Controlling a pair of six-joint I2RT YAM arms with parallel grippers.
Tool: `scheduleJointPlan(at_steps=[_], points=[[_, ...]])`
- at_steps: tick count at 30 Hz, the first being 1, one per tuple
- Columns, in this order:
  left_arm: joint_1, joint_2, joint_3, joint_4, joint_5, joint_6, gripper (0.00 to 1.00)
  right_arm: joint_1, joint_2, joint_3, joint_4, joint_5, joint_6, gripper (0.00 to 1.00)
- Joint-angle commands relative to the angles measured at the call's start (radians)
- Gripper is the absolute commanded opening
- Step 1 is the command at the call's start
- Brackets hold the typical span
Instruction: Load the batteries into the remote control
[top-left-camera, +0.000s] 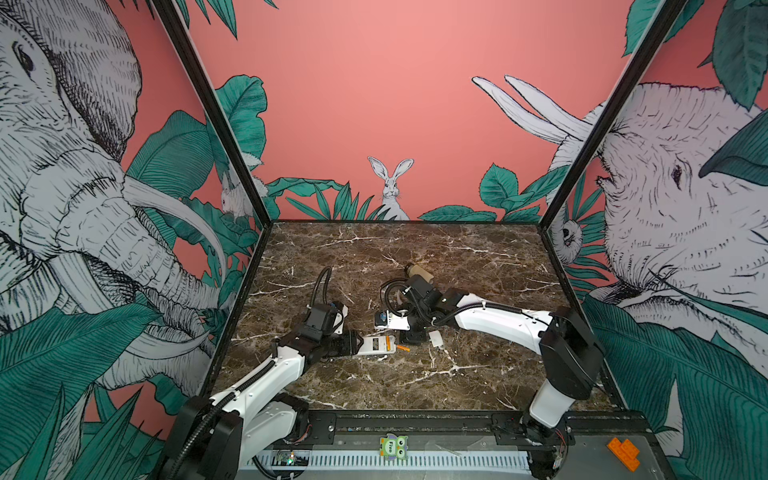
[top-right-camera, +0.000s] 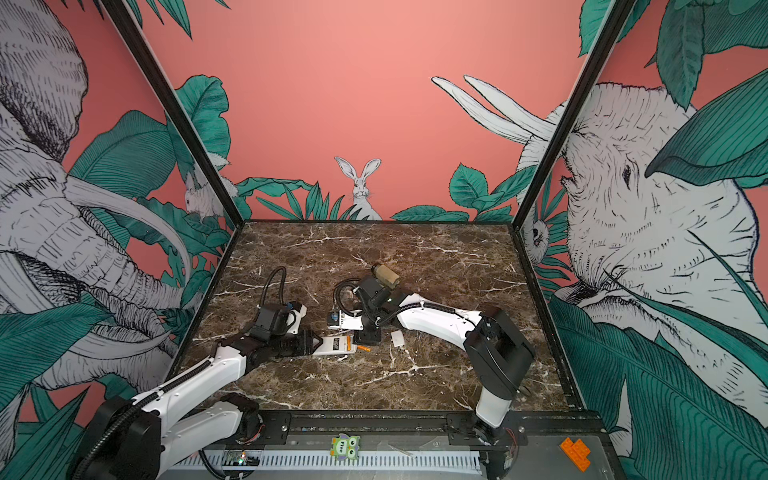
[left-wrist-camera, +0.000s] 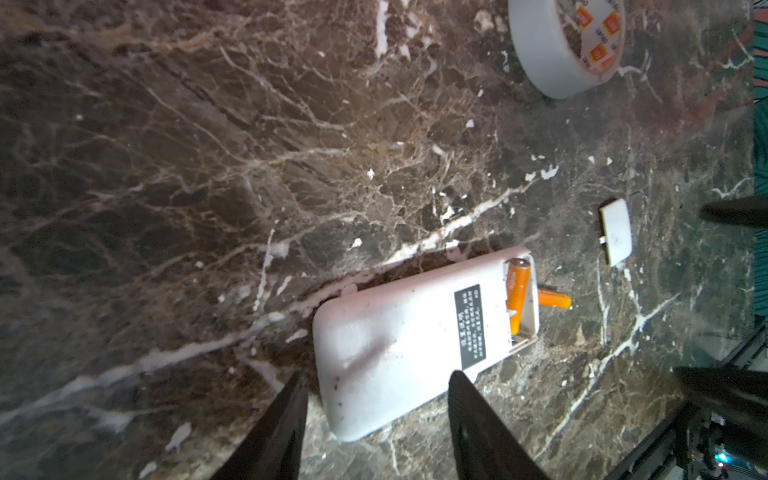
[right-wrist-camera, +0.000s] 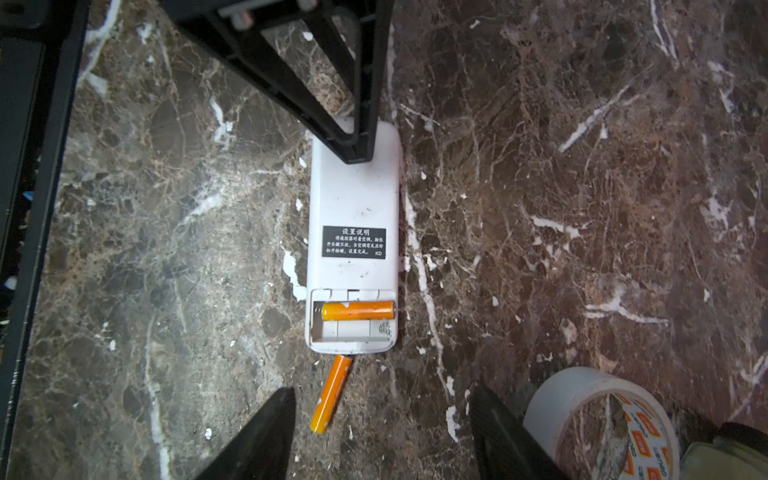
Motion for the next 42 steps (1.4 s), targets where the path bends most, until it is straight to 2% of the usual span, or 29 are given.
scheduleJointPlan(at_steps=[1,21,42], points=[[-0.004,-0.013,-0.026,-0.019,0.014,-0.011,0.55,0.006,0.030,0.038,-0.028,-0.018,-0.060,0.63],[-0.003,0.050,-0.054,0.011,0.022,-0.014,0.52,0.031,0.163,0.091,0.018,0.031,-0.094,0.46],[-0.004,0.066,-0.052,0.003,0.023,-0.018,0.46,0.036,0.217,0.134,-0.004,0.023,-0.122,0.41]])
